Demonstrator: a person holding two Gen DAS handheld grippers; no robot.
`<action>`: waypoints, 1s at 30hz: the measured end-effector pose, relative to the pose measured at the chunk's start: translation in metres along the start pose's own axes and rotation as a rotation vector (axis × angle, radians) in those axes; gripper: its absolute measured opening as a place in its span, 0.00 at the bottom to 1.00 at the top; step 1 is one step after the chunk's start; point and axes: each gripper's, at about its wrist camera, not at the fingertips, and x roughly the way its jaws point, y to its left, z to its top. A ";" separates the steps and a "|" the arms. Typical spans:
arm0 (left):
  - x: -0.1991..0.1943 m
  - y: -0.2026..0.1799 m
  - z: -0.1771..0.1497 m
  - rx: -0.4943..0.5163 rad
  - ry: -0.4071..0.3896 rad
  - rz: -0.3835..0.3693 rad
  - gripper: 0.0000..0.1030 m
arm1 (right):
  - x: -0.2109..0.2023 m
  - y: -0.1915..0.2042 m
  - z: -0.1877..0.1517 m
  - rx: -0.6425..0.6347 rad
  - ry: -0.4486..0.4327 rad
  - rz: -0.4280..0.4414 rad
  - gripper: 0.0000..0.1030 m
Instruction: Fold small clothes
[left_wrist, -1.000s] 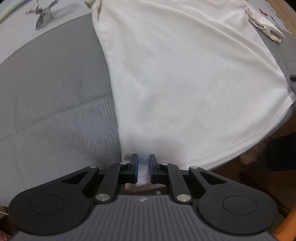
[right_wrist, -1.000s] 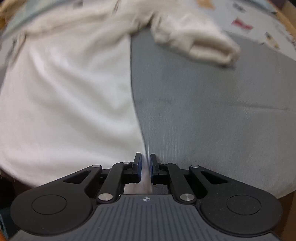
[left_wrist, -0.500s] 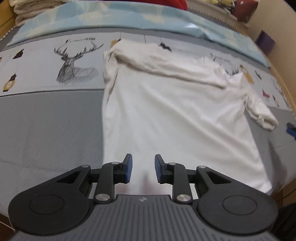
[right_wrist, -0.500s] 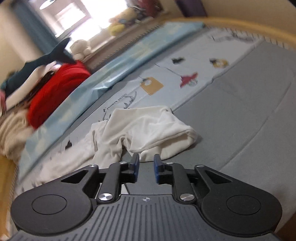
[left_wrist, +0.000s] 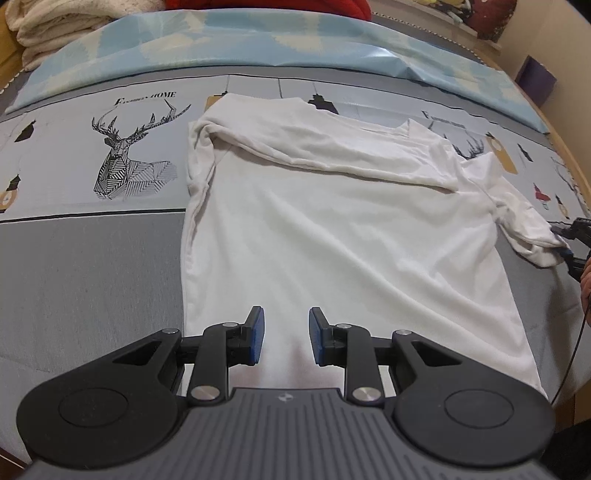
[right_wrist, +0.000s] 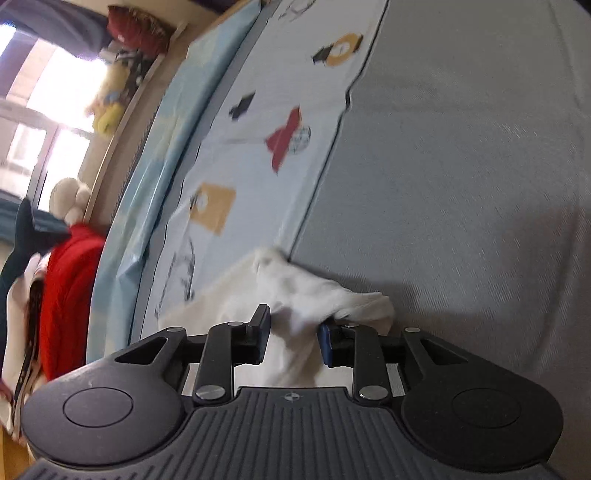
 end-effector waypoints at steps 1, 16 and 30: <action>0.001 -0.001 0.002 -0.004 -0.001 0.003 0.28 | 0.001 0.002 0.004 -0.012 -0.025 -0.031 0.29; 0.026 -0.041 0.037 0.044 -0.012 0.012 0.28 | -0.049 0.078 -0.007 -0.616 -0.501 0.083 0.05; 0.036 -0.053 0.037 0.073 0.009 0.005 0.30 | 0.007 -0.004 0.054 -0.211 -0.273 -0.294 0.15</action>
